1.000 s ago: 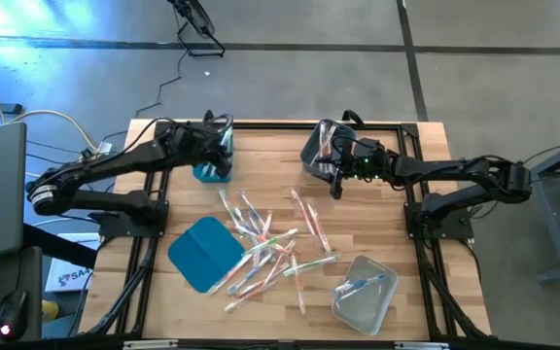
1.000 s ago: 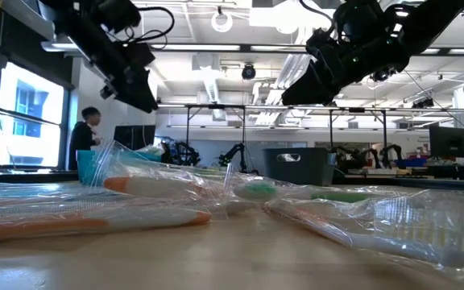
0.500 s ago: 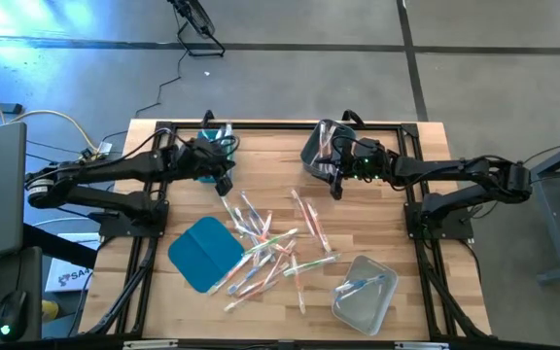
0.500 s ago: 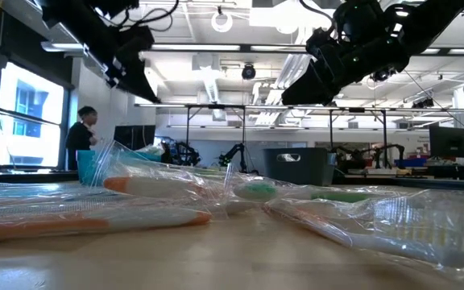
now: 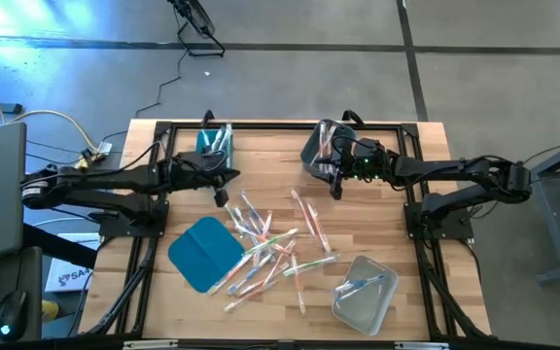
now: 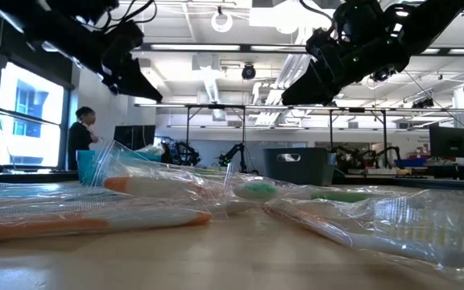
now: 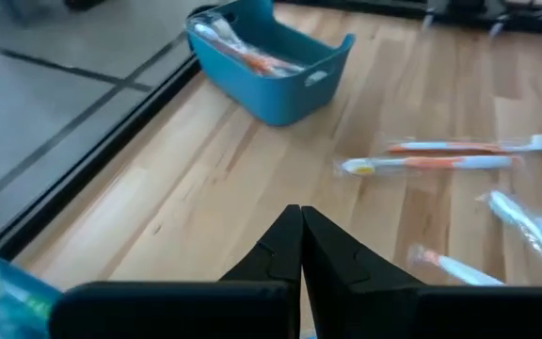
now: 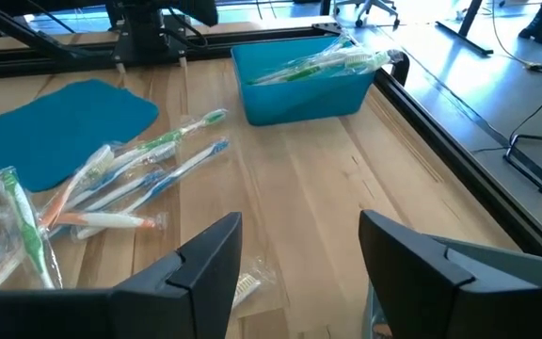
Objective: Pick & Place Toothbrushes
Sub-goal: Put the orange toothbrush into the dark gray bin
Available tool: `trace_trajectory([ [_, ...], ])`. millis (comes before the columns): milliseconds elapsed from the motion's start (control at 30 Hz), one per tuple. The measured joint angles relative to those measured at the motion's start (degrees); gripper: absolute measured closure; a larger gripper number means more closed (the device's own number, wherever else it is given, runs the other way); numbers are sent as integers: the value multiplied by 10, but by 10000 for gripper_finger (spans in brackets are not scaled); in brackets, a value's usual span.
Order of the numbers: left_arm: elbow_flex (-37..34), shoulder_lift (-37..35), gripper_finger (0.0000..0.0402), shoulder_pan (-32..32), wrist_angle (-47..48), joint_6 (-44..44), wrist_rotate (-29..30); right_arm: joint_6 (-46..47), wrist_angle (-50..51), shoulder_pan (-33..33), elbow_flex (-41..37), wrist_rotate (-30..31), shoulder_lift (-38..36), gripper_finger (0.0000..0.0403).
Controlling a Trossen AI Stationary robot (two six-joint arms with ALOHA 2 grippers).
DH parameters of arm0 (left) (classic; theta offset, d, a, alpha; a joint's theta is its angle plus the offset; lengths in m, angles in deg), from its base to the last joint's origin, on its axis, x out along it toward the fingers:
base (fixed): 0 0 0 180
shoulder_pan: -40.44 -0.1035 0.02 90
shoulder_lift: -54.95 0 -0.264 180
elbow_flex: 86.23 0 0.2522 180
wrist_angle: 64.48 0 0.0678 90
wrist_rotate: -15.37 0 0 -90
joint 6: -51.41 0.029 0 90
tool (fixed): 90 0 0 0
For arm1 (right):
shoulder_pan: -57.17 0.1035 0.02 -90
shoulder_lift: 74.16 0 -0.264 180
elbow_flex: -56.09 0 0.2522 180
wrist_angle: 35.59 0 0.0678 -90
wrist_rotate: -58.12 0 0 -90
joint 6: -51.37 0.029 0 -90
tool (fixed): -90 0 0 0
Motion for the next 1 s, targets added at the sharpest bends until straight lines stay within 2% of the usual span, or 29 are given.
trace_trajectory([
  [100, -21, -9, 401, 0, -35, 0, -24, 0, 0, 0, 0, 0, 0, 196],
  [333, -28, -33, 401, 0, -49, 46, -57, 0, -1, 0, 0, 0, 0, 196],
  [667, -28, -35, 402, 0, -58, 124, -68, 2, 1, 0, 0, 0, 0, 196],
  [867, -28, -57, 401, 0, -18, 123, -129, 2, 8, 0, 0, 2, 0, 196],
  [1000, -28, -91, 401, 0, 30, 125, -130, 2, 8, 0, 0, 2, 0, 196],
])
